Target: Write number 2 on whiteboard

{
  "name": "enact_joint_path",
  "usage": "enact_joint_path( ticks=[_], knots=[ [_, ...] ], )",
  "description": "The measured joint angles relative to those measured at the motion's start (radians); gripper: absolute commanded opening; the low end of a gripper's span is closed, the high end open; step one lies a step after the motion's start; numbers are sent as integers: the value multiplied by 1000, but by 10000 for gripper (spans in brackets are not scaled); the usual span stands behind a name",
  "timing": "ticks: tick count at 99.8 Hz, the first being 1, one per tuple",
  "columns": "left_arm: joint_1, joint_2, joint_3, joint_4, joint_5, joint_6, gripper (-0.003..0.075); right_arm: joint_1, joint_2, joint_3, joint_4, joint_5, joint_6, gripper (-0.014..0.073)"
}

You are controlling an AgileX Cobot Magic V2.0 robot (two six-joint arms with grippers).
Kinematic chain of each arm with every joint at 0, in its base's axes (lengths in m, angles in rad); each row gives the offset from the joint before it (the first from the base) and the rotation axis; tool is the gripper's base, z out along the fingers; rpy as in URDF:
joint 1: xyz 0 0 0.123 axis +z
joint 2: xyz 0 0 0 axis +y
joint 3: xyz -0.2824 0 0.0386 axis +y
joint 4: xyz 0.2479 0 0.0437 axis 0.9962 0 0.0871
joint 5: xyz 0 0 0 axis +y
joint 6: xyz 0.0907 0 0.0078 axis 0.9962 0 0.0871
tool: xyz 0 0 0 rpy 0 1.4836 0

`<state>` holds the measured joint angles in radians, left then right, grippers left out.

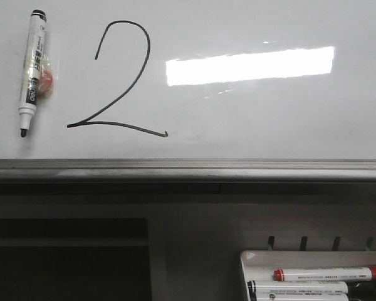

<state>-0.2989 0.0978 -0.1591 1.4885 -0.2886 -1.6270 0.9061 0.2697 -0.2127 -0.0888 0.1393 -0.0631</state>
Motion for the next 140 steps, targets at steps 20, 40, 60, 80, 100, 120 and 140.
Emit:
enact_joint_path(
  ticks=[20, 40, 60, 80, 100, 120, 140],
  knots=[
    [2, 0, 0, 83, -8, 1, -20, 0, 0, 0, 0, 0, 0, -71],
    [32, 0, 0, 287, 12, -161, -20, 0, 0, 0, 0, 0, 0, -71],
    [87, 0, 0, 357, 20, -247, -20, 0, 0, 0, 0, 0, 0, -71],
    [157, -1, 0, 365, 18, -251, -20, 0, 0, 0, 0, 0, 0, -71],
    [169, -6, 0, 18, 49, 206, -20, 0, 0, 0, 0, 0, 0, -71],
    [175, -17, 0, -1018, 153, 1355, -20, 0, 0, 0, 0, 0, 0, -71],
    [177, -25, 0, -1239, 351, 1556, -20, 0, 0, 0, 0, 0, 0, -71]
  ],
)
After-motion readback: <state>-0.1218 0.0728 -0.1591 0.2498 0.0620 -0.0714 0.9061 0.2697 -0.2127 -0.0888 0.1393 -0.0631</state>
